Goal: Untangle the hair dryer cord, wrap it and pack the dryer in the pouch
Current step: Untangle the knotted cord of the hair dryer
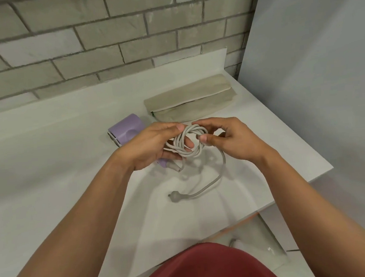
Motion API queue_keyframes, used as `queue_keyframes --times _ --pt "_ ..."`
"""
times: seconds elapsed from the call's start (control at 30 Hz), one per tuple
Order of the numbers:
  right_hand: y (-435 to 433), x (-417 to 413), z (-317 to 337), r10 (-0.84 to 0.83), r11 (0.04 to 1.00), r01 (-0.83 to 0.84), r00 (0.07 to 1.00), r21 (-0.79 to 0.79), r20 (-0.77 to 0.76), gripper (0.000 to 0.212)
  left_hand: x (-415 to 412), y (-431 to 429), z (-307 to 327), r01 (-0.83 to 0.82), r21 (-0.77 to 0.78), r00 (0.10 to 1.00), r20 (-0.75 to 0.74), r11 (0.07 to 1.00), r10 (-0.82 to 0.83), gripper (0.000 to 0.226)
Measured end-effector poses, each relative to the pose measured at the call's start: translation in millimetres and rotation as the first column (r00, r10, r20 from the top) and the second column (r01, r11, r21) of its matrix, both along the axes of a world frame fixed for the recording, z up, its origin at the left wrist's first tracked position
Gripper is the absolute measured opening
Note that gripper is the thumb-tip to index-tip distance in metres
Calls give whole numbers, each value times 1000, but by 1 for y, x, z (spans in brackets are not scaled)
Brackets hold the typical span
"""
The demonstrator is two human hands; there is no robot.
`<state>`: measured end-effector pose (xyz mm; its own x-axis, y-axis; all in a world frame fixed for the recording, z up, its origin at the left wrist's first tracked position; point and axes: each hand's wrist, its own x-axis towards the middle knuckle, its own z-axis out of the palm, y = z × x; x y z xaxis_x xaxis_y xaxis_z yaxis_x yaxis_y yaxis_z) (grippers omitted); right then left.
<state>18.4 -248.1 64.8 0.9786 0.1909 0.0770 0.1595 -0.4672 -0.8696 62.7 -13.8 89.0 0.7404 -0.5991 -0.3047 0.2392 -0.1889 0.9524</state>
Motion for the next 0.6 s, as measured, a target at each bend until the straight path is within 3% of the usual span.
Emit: queue_keyframes --times 0.1,0.2,0.27,0.37,0.43,0.5,0.6 --pt "2 -1 2 0 1000 0 999 -1 -49 28 4 2 1 -39 35 999 -11 999 39 30" --pt "7 2 2 -26 999 29 997 37 -77 5 4 0 3 -110 43 994 4 993 110 30" --pt "10 6 2 -76 995 79 996 54 -56 14 0 -9 1 -210 28 977 52 977 209 30" --pt "11 9 2 -73 995 77 995 70 -67 9 -5 -17 -7 -299 29 947 131 954 293 25" --pt "8 8 1 -42 999 43 997 26 -60 12 -4 -15 -15 -241 67 960 163 968 227 16" --pt "4 7 -1 0 1000 -2 998 -31 -63 13 0 -9 -19 -131 181 946 317 975 68 11" --pt "3 4 -5 19 1000 -21 997 -20 -74 15 6 -6 -11 -25 399 743 621 917 -250 23"
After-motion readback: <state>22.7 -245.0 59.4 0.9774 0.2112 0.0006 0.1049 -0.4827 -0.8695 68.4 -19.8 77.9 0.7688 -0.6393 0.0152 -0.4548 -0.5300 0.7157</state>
